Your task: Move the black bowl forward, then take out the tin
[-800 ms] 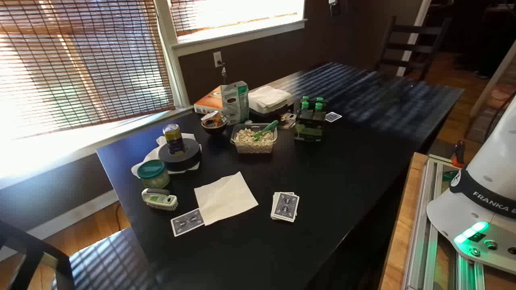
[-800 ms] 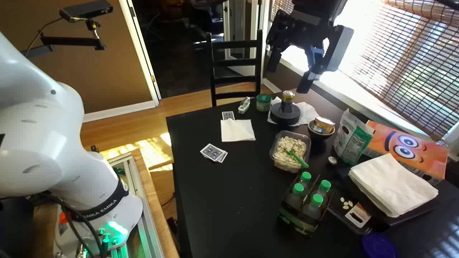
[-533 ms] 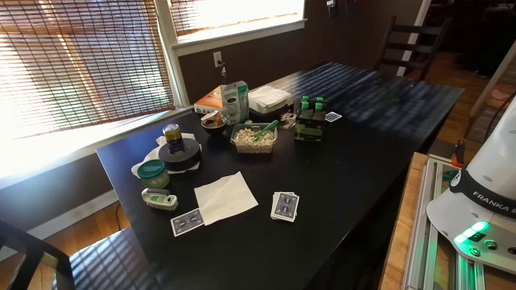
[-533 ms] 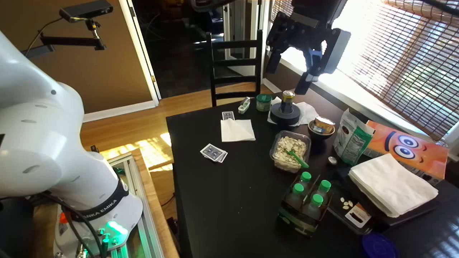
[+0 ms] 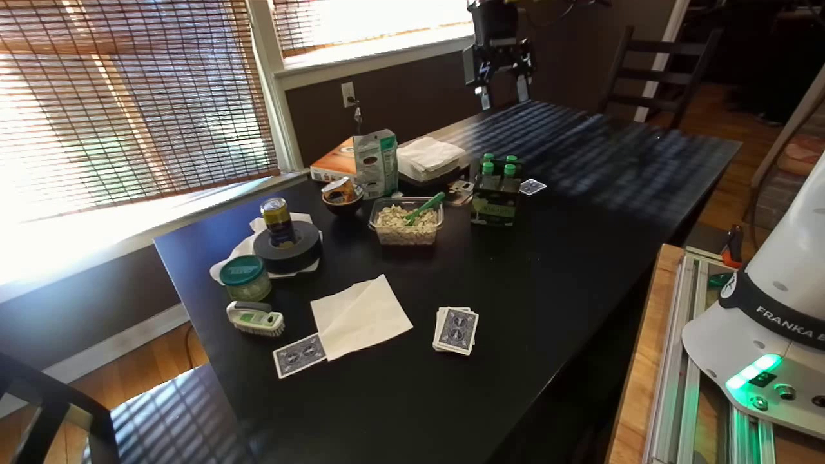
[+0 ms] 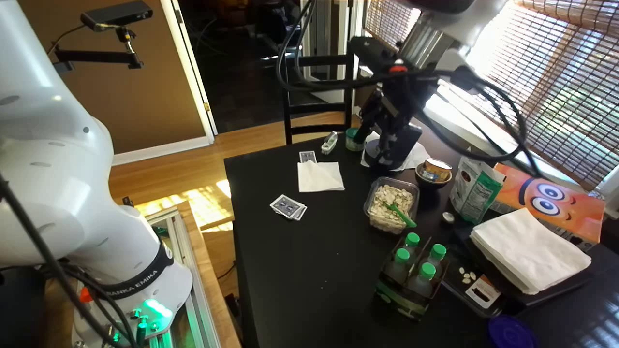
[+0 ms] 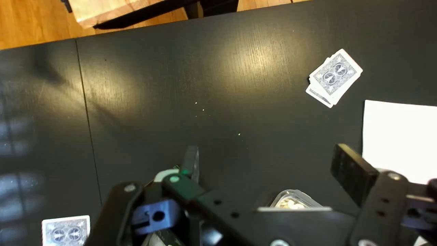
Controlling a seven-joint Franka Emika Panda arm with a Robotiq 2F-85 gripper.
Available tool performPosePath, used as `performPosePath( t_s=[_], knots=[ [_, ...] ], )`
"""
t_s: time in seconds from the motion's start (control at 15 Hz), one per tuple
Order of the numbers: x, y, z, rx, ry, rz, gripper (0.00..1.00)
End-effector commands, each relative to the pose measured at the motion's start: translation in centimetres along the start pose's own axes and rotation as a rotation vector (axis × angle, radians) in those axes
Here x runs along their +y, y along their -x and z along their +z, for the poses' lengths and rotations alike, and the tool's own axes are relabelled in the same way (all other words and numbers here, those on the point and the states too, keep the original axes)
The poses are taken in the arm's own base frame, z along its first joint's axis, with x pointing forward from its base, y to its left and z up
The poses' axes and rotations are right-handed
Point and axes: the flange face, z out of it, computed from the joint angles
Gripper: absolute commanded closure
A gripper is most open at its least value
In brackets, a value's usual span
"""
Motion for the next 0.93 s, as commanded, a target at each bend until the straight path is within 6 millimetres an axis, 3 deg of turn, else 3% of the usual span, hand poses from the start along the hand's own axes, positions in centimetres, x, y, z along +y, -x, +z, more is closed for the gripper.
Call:
performPosePath(
  t_s=[0.0, 0.27, 0.53, 0.87],
  knots=[
    [-3.0, -2.0, 2.9, -0.028, 0.009, 0.19, 0.0],
    [-6.9, -2.3, 2.9, -0.07, -0.01, 0.363, 0.0],
    [-11.0, -1.3, -0.1, -0.017, -0.076, 0.106, 0.0],
    [-12.6, -1.2, -3.7, 0.091, -0.023, -0.163, 0.0]
  ],
)
